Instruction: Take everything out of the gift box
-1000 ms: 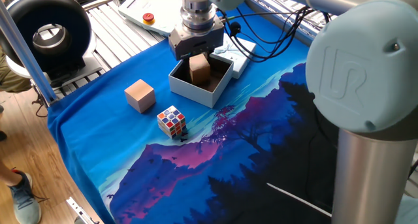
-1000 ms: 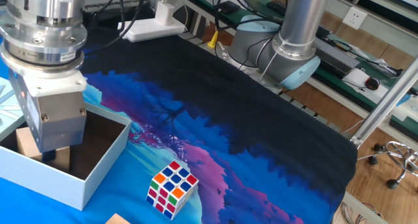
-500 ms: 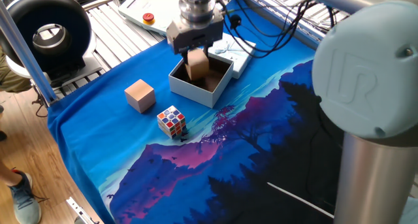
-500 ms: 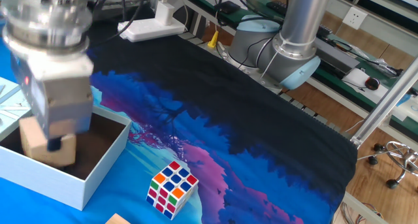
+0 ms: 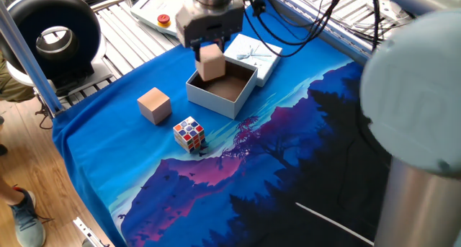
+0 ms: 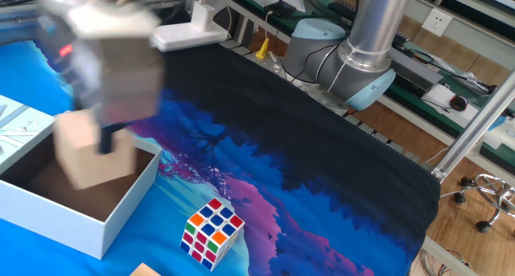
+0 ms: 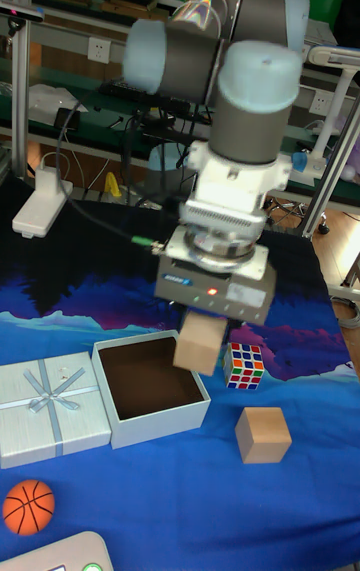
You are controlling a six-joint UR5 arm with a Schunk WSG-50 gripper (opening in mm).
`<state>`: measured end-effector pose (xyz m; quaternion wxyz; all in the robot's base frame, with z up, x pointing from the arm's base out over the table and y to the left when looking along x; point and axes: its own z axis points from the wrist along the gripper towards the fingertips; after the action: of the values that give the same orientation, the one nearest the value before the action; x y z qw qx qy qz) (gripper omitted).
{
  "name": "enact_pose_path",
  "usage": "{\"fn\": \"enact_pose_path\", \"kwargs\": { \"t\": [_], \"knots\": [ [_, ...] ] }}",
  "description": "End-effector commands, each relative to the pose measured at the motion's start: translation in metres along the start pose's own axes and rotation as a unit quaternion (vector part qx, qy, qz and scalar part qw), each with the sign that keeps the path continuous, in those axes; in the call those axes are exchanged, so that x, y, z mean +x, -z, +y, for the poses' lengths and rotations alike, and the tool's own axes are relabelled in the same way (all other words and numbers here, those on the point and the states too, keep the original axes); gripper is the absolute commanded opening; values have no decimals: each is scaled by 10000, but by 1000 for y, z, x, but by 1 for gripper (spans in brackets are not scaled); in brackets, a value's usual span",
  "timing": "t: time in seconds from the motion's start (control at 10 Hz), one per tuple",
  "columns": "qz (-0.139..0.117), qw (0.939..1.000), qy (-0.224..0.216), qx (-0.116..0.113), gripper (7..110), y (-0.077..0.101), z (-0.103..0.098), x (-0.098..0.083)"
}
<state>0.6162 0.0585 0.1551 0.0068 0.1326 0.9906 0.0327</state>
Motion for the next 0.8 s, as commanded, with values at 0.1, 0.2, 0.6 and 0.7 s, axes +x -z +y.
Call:
{"fn": "enact_pose_path", "kwargs": {
  "t": [0.1,0.2,0.6,0.7],
  "knots": [
    [-36,9996,-265,-94,7,17,37,65],
    [-13,9996,-295,-39,7,8,40,83],
    [84,9998,-94,156,7,-37,34,128],
    [146,9997,-57,165,7,-40,35,132]
  ]
}}
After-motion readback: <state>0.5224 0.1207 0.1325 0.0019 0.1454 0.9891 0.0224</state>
